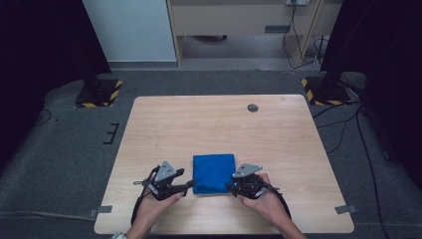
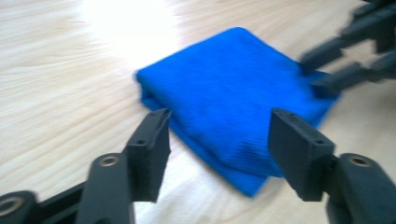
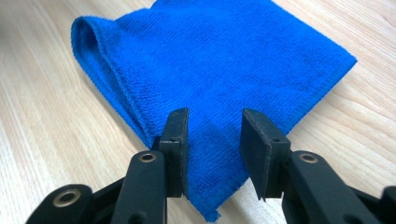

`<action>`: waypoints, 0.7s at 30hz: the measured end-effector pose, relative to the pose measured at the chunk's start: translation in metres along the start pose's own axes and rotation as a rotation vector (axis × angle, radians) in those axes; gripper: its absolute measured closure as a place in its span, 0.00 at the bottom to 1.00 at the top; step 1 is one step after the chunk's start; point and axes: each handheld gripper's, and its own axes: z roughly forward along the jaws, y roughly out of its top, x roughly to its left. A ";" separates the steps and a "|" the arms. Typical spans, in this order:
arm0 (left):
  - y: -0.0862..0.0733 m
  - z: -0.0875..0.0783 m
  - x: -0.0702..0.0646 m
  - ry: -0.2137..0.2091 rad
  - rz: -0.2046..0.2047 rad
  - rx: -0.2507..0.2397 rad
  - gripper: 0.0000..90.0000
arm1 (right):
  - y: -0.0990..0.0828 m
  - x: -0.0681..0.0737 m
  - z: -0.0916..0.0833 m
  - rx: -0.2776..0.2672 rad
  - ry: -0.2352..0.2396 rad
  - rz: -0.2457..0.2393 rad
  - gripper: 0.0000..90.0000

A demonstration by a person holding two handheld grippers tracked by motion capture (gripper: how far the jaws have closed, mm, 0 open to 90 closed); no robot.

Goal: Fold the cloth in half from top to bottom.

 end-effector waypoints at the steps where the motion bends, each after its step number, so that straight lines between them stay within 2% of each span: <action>1: 0.000 0.000 0.001 0.017 0.007 0.006 0.38 | 0.000 0.001 0.000 0.003 0.003 -0.004 0.68; 5: 0.000 0.004 0.004 0.047 0.011 0.018 0.31 | 0.000 0.002 0.000 -0.010 0.000 -0.015 0.59; 11: 0.004 0.012 0.005 0.058 0.031 0.023 0.25 | 0.007 -0.008 -0.007 -0.068 -0.040 0.021 0.44; 16: 0.007 0.015 0.014 0.065 0.014 0.035 0.19 | 0.009 -0.027 -0.009 -0.090 -0.097 0.091 0.29; 21: 0.007 0.018 0.024 0.087 -0.014 0.046 0.13 | 0.012 -0.046 -0.010 -0.096 -0.126 0.163 0.18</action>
